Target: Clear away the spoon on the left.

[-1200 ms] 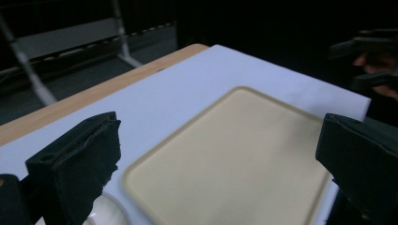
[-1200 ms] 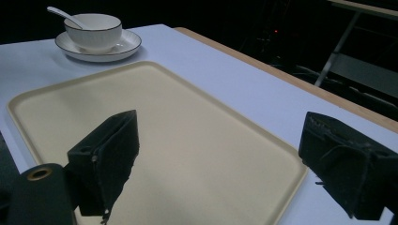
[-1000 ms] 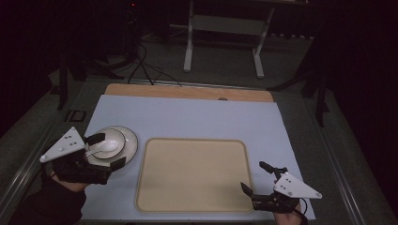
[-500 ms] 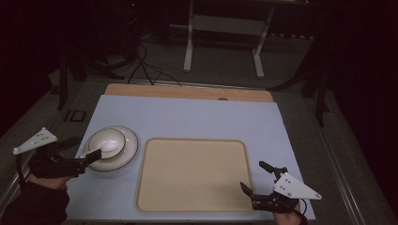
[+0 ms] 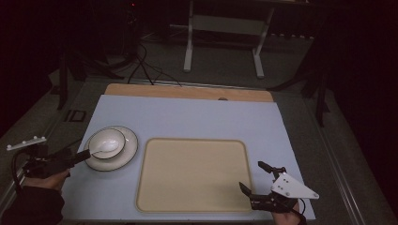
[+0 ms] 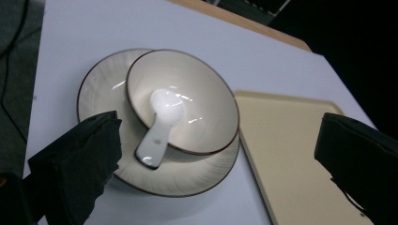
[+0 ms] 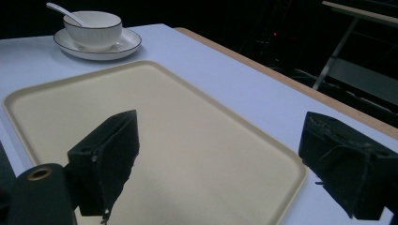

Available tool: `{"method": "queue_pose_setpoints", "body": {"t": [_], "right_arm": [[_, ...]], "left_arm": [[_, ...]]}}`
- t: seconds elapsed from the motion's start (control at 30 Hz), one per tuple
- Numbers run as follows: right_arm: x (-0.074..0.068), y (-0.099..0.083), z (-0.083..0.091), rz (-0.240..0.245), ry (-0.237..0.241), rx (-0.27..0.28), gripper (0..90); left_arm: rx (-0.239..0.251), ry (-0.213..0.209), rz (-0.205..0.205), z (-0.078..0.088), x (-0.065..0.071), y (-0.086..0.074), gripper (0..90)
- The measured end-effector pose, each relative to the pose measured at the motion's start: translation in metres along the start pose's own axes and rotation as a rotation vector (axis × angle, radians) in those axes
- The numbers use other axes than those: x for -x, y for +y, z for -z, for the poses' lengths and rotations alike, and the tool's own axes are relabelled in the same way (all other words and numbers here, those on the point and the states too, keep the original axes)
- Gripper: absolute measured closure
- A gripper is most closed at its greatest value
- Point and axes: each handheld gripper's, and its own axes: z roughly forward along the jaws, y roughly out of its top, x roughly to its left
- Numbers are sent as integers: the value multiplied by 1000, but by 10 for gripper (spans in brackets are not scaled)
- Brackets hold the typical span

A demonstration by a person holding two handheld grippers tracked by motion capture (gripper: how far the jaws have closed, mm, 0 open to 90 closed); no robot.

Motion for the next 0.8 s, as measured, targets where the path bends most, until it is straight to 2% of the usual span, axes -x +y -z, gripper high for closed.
{"method": "queue_pose_setpoints", "body": {"t": [0.07,0.1,0.23,0.3,0.33,0.43,0.53,0.7,0.73,0.77,0.8], "right_arm": [[0,0,0,0,1,-2,127],[0,0,0,0,1,-2,127],[0,0,0,0,1,-2,127],[0,0,0,0,1,-2,127],[0,0,-1,-1,1,-3,127],[0,0,-1,-1,2,-4,127],[0,0,-1,-1,4,-4,127],[0,-1,-2,-2,6,-8,127],[0,-1,-2,-2,6,-8,127],[0,-1,-2,-2,7,-9,127],[0,-1,-2,-2,8,-11,127]], "left_arm": [[-6,-1,33,-1,-5,-1,14],[-6,-1,33,-1,-5,-1,14],[-45,19,123,-8,-16,-5,39],[-54,17,138,-10,-19,-7,60],[-65,22,162,-13,-22,-8,60],[-74,40,208,-17,-27,-11,145],[-80,30,247,-20,-32,-12,202],[-79,21,267,-23,-34,-13,348],[-72,13,282,-24,-36,-13,348],[-71,8,288,-25,-38,-13,438],[-71,9,287,-25,-39,-13,470]]}}
